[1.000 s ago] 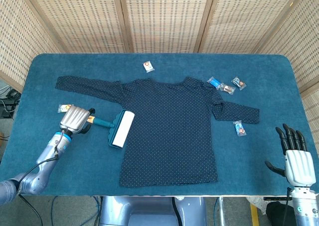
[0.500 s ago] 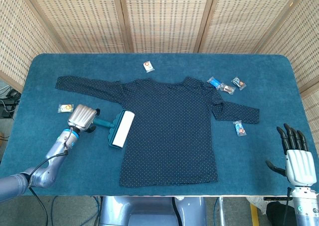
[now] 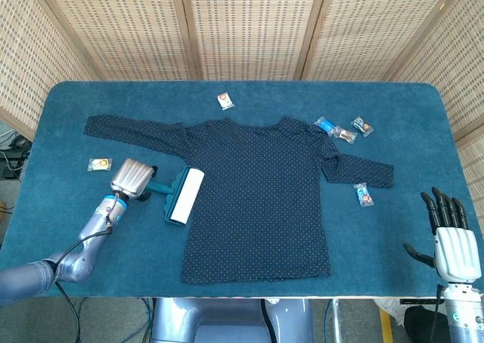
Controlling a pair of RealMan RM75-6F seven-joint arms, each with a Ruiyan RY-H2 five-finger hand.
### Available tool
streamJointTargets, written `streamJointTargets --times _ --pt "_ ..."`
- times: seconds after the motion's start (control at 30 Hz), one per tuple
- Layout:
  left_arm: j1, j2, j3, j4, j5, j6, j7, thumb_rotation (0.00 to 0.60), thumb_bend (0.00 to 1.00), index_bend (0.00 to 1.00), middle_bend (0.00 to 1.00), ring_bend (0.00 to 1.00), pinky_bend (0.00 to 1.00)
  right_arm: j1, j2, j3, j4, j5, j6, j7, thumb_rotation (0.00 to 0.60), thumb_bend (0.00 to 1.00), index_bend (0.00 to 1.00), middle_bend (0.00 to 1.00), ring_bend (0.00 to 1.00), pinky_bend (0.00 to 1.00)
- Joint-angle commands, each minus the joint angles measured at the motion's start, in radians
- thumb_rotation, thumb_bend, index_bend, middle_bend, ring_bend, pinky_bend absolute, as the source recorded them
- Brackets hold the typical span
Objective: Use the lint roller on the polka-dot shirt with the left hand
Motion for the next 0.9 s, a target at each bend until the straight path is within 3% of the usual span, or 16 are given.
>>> streamJointTargets --times 0.03,0.9 --pt "-0.010 -0.018 0.007 0.022 -0.014 -0.011 0.014 0.600 0.30 0.41 0.82 0.73 0.72 0.000 0.001 0.001 0.001 0.001 0.001 0.003 0.600 0.12 0.01 0.00 0.00 0.00" --pt "-0.059 -0.113 0.047 0.139 -0.077 -0.043 0.073 0.600 0.30 0.47 0.82 0.73 0.72 -0.003 0.002 0.007 0.011 0.003 0.009 0.022 0.600 0.12 0.01 0.00 0.00 0.00"
